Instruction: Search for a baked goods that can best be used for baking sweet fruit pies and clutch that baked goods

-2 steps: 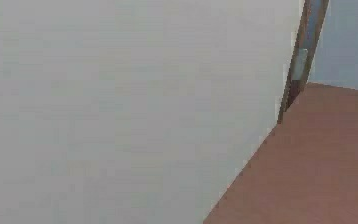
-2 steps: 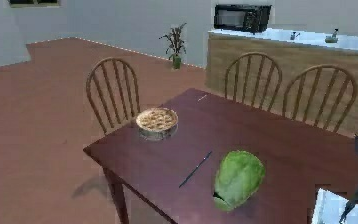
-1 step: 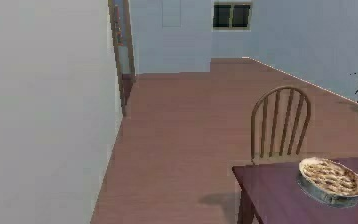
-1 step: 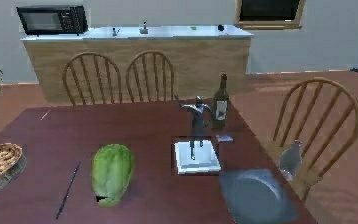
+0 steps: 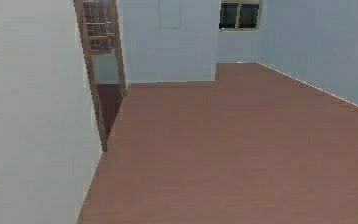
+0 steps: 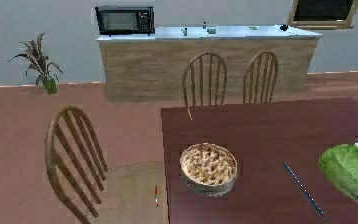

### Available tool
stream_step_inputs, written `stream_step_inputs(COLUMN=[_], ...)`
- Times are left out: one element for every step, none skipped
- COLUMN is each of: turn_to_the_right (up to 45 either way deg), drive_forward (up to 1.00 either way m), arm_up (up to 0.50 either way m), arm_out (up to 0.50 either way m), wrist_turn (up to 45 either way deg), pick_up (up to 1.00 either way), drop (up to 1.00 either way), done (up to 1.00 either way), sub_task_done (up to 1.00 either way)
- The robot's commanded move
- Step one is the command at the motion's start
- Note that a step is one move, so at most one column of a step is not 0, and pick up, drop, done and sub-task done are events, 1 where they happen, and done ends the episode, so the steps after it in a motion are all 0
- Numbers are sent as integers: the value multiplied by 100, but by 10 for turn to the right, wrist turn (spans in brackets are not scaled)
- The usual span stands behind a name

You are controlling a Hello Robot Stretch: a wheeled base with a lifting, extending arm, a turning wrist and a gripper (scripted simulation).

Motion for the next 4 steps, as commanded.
stream_step_inputs(turn_to_the_right=[360, 0, 0, 0], drive_forward=[0, 25, 0, 0], arm_up=[0, 0, 50, 38], arm_out=[0, 0, 0, 0], wrist_turn=[0, 0, 0, 0], pick_up=[0, 0, 0, 0], drop=[0, 0, 0, 0], done=[0, 0, 0, 0], sub_task_done=[0, 0, 0, 0])
